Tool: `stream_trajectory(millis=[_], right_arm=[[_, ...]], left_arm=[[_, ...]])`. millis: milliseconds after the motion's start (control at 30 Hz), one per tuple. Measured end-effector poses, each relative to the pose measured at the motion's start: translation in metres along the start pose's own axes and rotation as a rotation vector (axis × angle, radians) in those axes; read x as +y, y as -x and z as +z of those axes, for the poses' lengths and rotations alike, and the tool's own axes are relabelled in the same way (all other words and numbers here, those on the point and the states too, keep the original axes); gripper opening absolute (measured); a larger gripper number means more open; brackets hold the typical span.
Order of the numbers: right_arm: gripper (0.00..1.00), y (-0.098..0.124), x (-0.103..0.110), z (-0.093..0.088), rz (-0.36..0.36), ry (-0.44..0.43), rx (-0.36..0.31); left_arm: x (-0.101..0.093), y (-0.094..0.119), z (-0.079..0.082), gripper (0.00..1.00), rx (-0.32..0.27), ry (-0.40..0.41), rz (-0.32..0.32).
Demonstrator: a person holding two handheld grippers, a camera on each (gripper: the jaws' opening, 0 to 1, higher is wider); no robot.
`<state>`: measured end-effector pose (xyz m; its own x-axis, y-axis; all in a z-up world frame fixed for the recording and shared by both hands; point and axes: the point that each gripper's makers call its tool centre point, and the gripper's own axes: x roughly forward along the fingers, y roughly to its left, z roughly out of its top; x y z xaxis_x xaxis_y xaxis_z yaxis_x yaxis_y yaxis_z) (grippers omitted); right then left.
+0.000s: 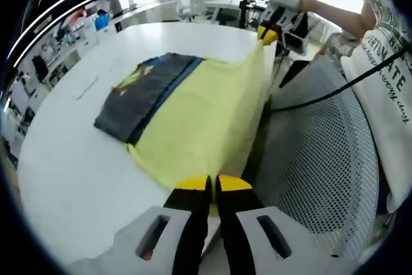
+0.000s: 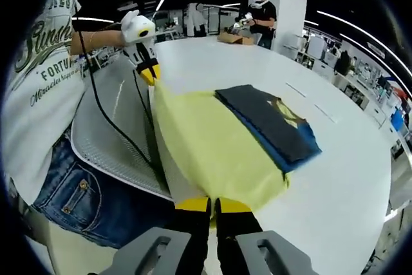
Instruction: Fold the garment on the visible template until the final outline fits inside the template.
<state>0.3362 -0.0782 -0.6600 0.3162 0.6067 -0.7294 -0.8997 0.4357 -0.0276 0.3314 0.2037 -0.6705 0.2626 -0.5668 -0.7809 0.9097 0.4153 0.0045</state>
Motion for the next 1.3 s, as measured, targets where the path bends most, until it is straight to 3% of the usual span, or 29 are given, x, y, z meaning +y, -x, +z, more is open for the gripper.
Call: stream_trajectory(millis=[567,1300], right_arm=[[0.0,-0.003,-0.034,0.018,-0.066,0.025,-0.031],[0.0,-0.005,-0.068,0.041,-0.112,0.06,-0.044]], left_arm=[[0.035,-0.001,0.021,0.01,-0.031,0.008,0.038],[0.077,-0.001,0.053,0.01,-0.028,-0.069,0.07]])
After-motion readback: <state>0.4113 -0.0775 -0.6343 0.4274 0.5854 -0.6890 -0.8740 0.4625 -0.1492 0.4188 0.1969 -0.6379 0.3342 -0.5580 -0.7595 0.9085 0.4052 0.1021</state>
